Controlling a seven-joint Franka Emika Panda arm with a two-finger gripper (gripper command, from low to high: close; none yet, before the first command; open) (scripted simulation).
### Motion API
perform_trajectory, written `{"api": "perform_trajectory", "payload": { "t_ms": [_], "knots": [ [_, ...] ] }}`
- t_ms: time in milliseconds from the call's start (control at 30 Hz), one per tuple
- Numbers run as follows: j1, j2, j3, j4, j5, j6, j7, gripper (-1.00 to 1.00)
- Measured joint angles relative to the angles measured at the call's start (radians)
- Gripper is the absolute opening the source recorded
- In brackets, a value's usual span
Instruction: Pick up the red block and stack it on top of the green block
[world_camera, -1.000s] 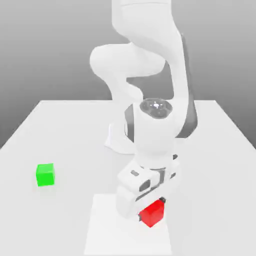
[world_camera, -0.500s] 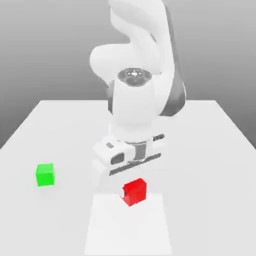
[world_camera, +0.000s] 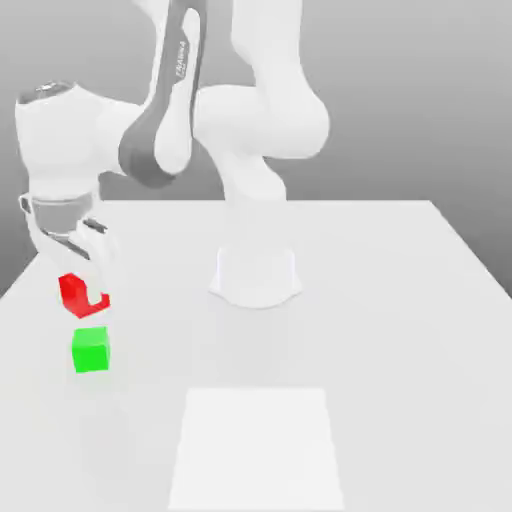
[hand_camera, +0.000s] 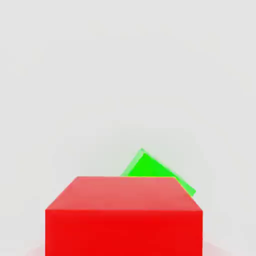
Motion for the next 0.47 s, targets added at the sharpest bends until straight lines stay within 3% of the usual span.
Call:
{"api": "perform_trajectory", "payload": {
  "t_ms": [267,433,467],
  "knots": [
    [0.095,0.148,-0.035,0.009,0.237,0.113,-0.162,-1.00],
    [0.091,0.218,-0.035,0.008,0.242,0.195,-0.166,-1.00],
    [0.089,0.227,-0.040,0.007,0.222,0.211,-0.151,1.00]
  ]
}}
